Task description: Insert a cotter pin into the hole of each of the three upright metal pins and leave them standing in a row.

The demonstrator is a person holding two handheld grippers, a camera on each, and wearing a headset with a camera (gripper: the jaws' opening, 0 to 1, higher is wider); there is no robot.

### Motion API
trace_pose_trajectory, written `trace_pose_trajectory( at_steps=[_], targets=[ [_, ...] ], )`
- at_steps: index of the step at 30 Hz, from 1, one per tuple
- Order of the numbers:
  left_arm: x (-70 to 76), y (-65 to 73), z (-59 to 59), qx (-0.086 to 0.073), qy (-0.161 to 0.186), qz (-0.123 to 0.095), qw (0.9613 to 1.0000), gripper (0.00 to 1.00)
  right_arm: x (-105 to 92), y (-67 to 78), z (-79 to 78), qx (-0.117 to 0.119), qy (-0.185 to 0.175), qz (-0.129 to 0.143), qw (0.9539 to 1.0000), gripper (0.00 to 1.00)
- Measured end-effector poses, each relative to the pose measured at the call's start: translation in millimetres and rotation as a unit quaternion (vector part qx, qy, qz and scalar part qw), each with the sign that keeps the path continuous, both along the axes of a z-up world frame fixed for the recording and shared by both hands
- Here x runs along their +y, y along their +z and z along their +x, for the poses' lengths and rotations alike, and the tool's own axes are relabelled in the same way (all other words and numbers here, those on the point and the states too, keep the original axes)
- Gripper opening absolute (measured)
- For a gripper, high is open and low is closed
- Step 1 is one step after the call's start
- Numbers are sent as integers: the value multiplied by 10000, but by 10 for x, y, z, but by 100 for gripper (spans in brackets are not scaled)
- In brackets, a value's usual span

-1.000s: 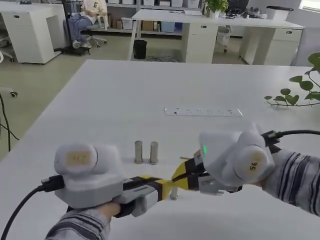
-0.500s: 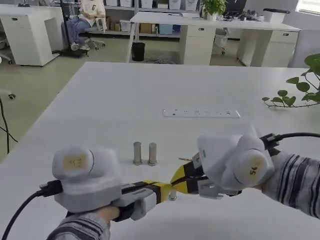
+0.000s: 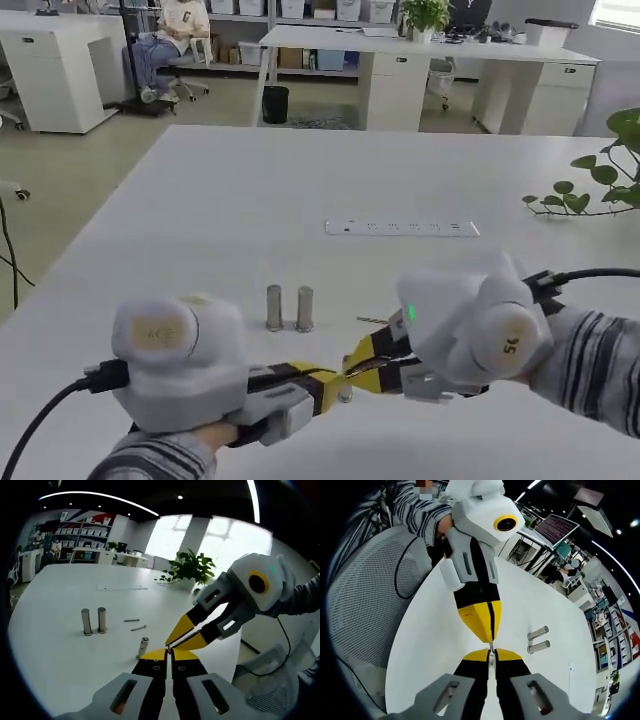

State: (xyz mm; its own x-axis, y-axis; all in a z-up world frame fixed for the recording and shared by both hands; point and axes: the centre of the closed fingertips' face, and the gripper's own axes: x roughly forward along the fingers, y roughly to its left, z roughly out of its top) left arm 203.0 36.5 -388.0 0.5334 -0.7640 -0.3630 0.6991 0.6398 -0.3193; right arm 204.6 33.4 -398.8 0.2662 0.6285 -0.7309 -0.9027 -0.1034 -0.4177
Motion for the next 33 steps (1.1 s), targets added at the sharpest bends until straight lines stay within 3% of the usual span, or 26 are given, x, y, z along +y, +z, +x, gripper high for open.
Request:
trace_pose_trajectory(
  at_steps=[4,20,33],
  targets=[
    [-11,-15,-42,-229,-235,249,9992,0,-26,-23,-15,95,-10,-15,10000,0],
    [-48,-27,-169,-524,-866,549,9934,0,-68,-79,-145,399,63,5,9992,0],
    [-52,-18,-139,-616,-772,538,9937,0,-87,-54,-135,303,86,-59,9995,0]
  ],
)
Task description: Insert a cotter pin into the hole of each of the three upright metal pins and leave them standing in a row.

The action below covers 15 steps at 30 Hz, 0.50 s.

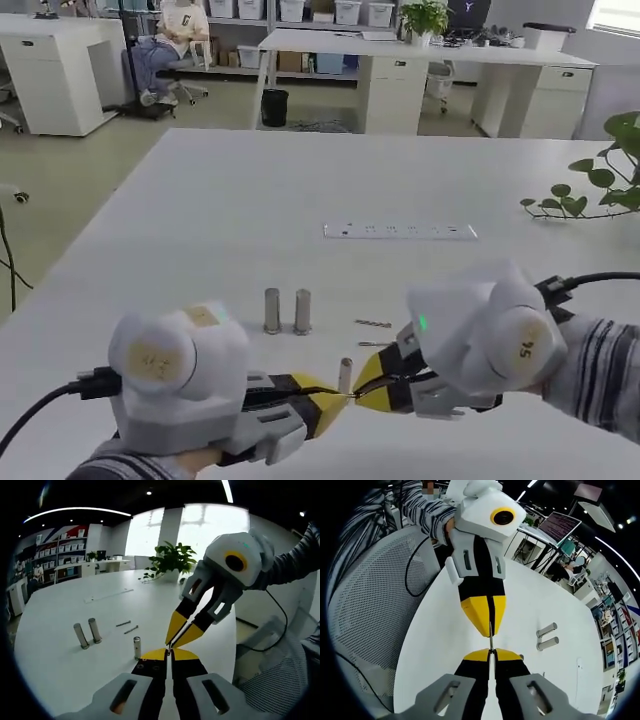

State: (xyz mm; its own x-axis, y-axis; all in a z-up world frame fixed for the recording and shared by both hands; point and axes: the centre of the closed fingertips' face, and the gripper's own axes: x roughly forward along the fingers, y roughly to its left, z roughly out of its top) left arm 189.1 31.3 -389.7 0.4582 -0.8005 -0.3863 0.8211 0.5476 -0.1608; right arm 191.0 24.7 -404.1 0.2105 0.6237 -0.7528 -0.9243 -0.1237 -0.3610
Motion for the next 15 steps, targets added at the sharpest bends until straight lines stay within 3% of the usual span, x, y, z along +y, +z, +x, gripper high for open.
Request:
trace_pose_trajectory(
  at_steps=[9,10,11,15],
  targets=[
    [21,-66,89,-123,248,97,9996,4,-96,-36,143,-147,-285,-129,9994,0],
    [32,-74,107,-178,297,137,9993,5,-112,-38,169,-169,-338,-128,9992,0],
    [57,-77,153,-398,379,253,9982,6,-130,-43,197,-185,-404,-137,9989,0],
    [75,-144,211,-603,545,438,9957,10,-228,-94,322,-258,-634,-266,9973,0]
  ],
)
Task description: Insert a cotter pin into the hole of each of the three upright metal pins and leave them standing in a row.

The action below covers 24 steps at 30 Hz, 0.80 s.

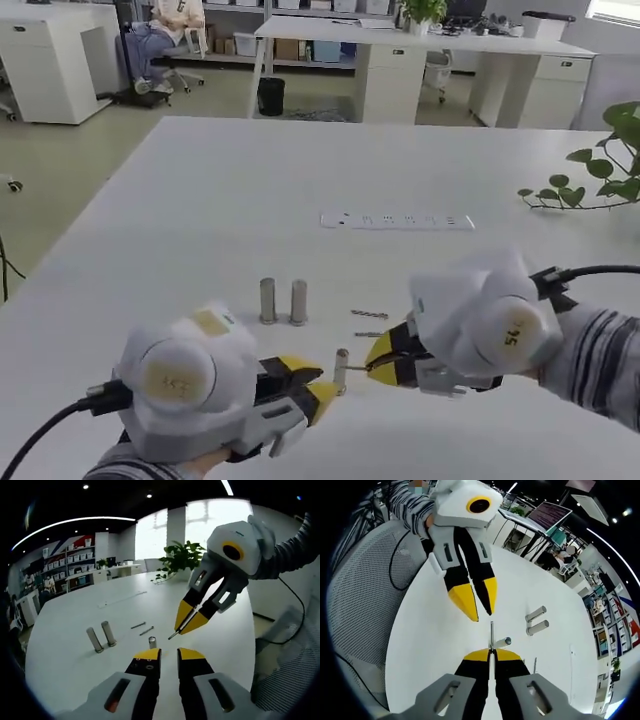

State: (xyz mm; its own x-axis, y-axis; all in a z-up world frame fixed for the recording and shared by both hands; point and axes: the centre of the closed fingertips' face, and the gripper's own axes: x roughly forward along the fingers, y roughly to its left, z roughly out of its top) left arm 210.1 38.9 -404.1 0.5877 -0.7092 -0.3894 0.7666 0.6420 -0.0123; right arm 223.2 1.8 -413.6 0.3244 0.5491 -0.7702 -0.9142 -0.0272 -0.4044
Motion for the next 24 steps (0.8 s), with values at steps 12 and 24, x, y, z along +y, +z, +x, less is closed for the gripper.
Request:
trace_pose_trajectory(
  at_steps=[12,24],
  targets=[
    [-40,-189,222,18,411,124,9991,16,-204,-226,239,36,-523,-260,9983,0],
    [-177,-434,433,108,735,240,9969,18,-248,-371,343,150,-699,-283,9970,0]
  ],
)
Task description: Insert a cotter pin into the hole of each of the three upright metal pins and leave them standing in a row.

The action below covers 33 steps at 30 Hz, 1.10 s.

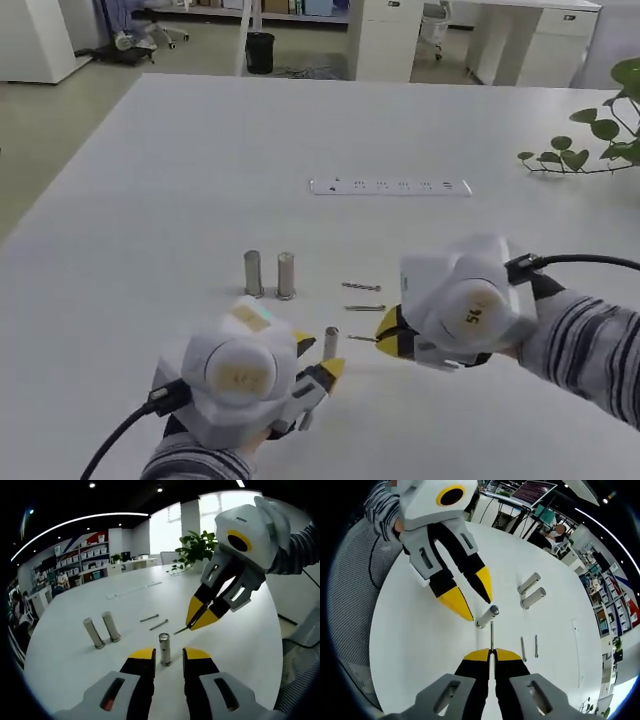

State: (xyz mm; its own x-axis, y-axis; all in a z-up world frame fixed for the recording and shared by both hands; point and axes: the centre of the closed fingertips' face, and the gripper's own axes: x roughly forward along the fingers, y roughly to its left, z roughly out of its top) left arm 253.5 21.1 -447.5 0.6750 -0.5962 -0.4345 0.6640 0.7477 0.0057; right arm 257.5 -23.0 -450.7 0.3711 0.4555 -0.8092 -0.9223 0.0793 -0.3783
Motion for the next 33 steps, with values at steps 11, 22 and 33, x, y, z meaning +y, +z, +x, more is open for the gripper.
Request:
trace_pose_trajectory(
  at_steps=[11,22,33],
  targets=[
    [-79,-192,122,191,193,-53,9996,14,32,-36,31,141,72,-13,9999,0],
    [-98,-266,159,247,280,29,9993,7,59,-43,21,182,116,49,9998,0],
    [-94,-265,160,199,370,2,9991,5,71,3,6,204,91,126,9997,0]
  ],
)
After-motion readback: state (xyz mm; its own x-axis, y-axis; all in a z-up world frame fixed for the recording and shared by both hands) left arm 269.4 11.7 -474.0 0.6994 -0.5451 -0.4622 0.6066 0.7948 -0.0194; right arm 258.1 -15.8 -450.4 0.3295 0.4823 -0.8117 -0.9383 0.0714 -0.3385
